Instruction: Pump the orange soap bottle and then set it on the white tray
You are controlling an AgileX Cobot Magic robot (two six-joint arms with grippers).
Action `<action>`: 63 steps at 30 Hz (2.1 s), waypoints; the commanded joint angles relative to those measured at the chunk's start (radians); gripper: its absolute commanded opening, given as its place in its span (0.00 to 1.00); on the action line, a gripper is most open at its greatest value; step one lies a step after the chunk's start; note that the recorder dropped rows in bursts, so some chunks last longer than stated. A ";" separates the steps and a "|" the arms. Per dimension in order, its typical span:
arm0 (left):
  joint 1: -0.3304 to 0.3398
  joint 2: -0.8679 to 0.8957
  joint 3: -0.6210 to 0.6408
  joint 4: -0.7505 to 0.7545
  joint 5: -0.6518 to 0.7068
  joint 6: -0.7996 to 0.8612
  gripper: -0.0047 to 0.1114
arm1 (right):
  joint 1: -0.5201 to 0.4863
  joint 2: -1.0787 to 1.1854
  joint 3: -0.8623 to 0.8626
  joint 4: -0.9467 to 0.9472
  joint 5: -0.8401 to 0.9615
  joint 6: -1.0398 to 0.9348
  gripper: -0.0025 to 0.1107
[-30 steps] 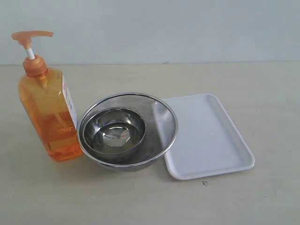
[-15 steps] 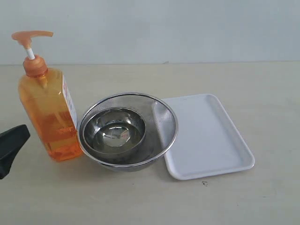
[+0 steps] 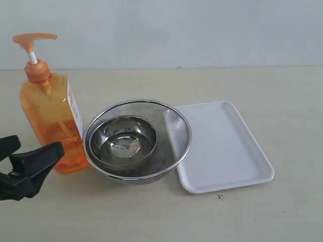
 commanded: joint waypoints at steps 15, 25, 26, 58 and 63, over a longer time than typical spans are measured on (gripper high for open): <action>-0.003 0.258 -0.095 0.082 -0.151 -0.104 0.89 | -0.003 -0.005 -0.001 0.000 -0.007 -0.005 0.02; -0.003 0.258 -0.117 0.043 -0.145 -0.017 0.94 | -0.003 -0.005 -0.001 0.000 -0.007 -0.003 0.02; -0.003 0.258 -0.118 0.036 -0.148 -0.017 0.94 | -0.003 -0.005 -0.001 0.000 -0.007 -0.003 0.02; -0.003 0.258 -0.118 -0.205 -0.124 0.277 0.94 | -0.003 -0.005 -0.001 0.000 -0.007 -0.005 0.02; -0.003 0.258 -0.118 -0.250 -0.133 0.314 0.94 | -0.003 -0.005 -0.001 0.000 -0.007 -0.005 0.02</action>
